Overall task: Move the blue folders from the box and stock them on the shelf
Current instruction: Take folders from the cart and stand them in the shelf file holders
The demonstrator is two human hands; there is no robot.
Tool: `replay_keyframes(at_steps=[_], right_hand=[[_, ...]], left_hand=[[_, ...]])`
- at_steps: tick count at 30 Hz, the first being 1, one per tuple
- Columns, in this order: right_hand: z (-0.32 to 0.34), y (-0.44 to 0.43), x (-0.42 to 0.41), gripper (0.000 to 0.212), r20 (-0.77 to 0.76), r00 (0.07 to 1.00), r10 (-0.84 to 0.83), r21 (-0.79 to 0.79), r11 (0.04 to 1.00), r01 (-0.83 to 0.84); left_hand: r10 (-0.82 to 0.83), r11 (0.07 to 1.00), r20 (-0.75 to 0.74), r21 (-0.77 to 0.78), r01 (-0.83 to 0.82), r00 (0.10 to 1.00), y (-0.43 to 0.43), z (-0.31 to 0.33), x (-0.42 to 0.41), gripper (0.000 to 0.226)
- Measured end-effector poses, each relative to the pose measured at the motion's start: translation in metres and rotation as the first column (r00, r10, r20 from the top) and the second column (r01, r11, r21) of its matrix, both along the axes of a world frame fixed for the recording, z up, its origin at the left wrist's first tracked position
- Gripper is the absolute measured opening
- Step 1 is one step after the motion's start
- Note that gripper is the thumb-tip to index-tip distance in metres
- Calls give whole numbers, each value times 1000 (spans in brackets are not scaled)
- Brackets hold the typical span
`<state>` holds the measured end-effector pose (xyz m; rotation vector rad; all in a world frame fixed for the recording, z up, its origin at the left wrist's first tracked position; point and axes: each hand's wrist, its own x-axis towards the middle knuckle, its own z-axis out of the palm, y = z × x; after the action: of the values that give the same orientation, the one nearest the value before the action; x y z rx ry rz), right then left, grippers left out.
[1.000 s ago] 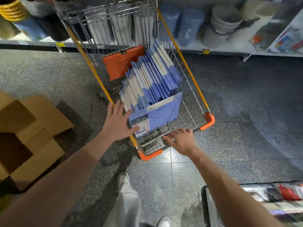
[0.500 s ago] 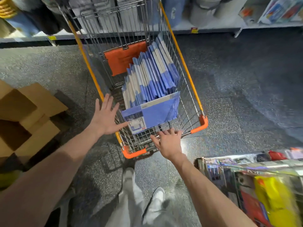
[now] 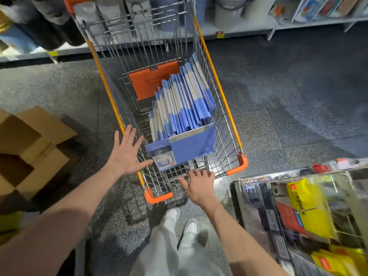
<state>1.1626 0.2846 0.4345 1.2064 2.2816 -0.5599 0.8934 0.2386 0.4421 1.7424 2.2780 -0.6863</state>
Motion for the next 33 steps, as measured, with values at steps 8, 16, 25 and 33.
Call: replay_keyframes(at_steps=[8, 16, 25, 33], right_hand=[[12, 21, -13, 78, -52, 908, -415, -537, 778, 325], [16, 129, -25, 50, -154, 242, -958, -585, 286, 759], [-27, 172, -58, 59, -125, -149, -981, -640, -35, 768], [-49, 150, -45, 15, -88, -230, -969, -619, -127, 775]], left_hand=[[38, 996, 65, 79, -43, 997, -15, 4, 15, 102], [-47, 933, 533, 325, -153, 845, 89, 13, 31, 71], [-322, 923, 596, 370, 105, 736, 247, -13, 25, 64], [-575, 813, 418, 386, 436, 703, 312, -33, 38, 60]])
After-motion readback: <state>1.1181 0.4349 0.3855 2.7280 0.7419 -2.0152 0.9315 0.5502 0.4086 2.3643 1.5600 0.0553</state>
